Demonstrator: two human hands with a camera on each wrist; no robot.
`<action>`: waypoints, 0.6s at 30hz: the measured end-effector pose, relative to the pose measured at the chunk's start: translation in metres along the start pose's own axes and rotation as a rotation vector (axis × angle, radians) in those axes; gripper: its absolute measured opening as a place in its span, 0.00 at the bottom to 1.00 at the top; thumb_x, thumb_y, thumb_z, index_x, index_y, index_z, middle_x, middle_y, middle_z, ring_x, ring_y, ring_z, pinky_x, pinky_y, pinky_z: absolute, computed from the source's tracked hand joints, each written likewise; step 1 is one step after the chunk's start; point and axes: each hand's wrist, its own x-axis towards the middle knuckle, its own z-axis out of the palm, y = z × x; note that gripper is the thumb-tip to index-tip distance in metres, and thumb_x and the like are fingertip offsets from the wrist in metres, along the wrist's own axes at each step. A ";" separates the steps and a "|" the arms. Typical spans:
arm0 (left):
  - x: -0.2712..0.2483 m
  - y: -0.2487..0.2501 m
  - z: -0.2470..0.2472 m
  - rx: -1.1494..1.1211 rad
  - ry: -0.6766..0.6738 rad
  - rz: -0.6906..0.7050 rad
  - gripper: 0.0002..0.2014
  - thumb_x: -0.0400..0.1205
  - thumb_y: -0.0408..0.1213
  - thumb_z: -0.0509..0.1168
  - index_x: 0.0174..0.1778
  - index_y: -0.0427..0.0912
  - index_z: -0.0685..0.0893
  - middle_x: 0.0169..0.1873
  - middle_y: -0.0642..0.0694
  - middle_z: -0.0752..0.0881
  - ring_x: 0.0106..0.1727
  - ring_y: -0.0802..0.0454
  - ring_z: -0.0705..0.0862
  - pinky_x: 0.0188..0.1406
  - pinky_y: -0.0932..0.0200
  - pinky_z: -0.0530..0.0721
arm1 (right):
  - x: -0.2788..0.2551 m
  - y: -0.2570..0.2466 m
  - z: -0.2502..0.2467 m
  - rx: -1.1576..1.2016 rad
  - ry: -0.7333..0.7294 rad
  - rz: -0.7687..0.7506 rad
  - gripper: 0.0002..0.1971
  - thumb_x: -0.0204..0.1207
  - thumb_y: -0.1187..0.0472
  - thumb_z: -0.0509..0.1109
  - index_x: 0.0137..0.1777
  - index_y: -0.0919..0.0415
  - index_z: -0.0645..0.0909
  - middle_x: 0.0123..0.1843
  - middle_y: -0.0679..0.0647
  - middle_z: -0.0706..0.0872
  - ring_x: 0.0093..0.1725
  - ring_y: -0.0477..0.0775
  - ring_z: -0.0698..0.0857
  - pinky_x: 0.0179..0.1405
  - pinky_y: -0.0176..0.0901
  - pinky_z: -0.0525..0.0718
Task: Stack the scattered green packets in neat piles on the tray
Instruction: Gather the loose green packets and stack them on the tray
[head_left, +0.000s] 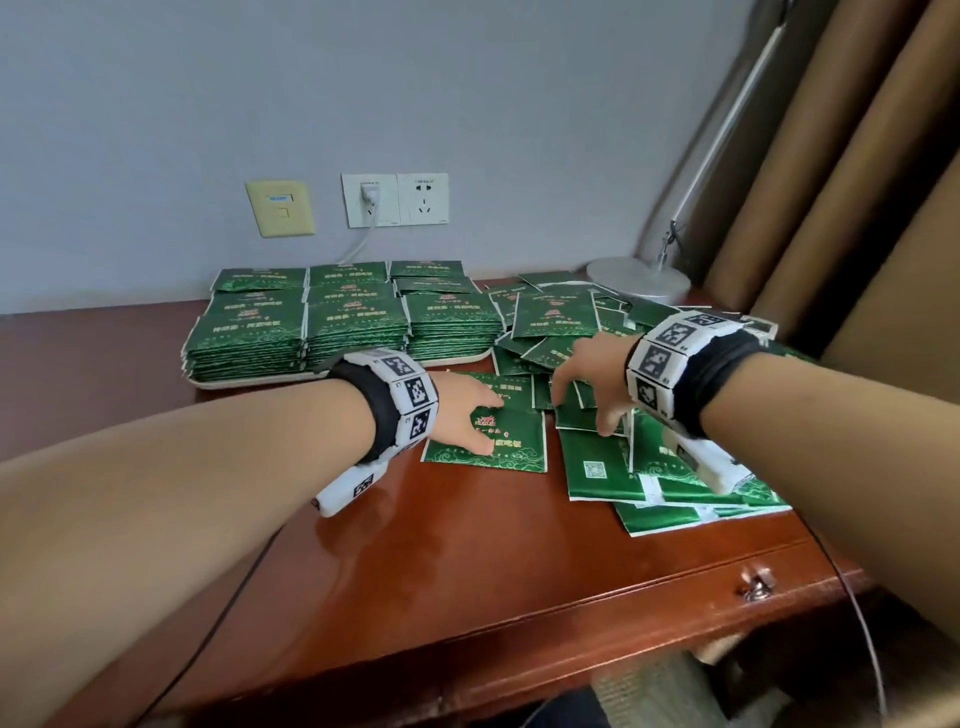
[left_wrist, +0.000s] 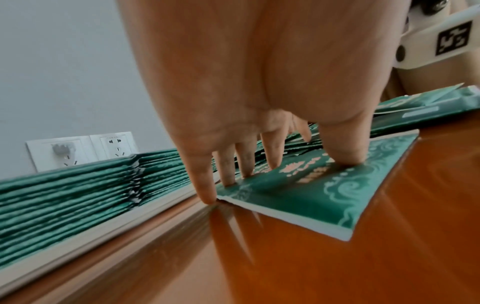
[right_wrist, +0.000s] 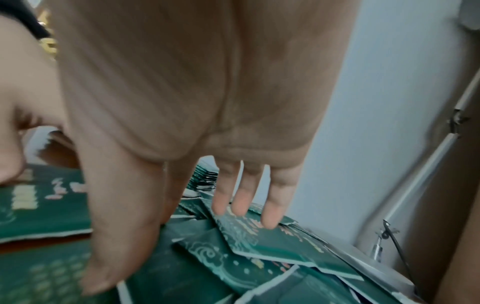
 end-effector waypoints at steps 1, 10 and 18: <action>-0.001 0.000 0.001 -0.003 0.004 -0.004 0.35 0.84 0.54 0.61 0.84 0.48 0.56 0.83 0.49 0.57 0.83 0.50 0.58 0.78 0.56 0.58 | 0.002 -0.002 0.000 -0.033 0.004 -0.011 0.34 0.64 0.53 0.82 0.71 0.38 0.74 0.67 0.54 0.71 0.67 0.59 0.72 0.60 0.50 0.77; -0.011 -0.020 0.012 -0.044 0.026 -0.038 0.35 0.83 0.55 0.61 0.84 0.49 0.56 0.84 0.49 0.55 0.83 0.51 0.56 0.79 0.57 0.55 | 0.030 -0.017 -0.005 -0.182 0.083 -0.119 0.16 0.68 0.51 0.79 0.55 0.46 0.83 0.61 0.50 0.76 0.65 0.56 0.70 0.40 0.39 0.74; -0.031 -0.046 0.016 -0.044 0.009 -0.066 0.36 0.82 0.55 0.63 0.84 0.51 0.58 0.83 0.51 0.58 0.82 0.51 0.59 0.78 0.57 0.58 | 0.049 -0.028 -0.017 0.057 0.234 -0.221 0.07 0.68 0.51 0.78 0.36 0.48 0.82 0.41 0.41 0.85 0.54 0.49 0.77 0.46 0.41 0.77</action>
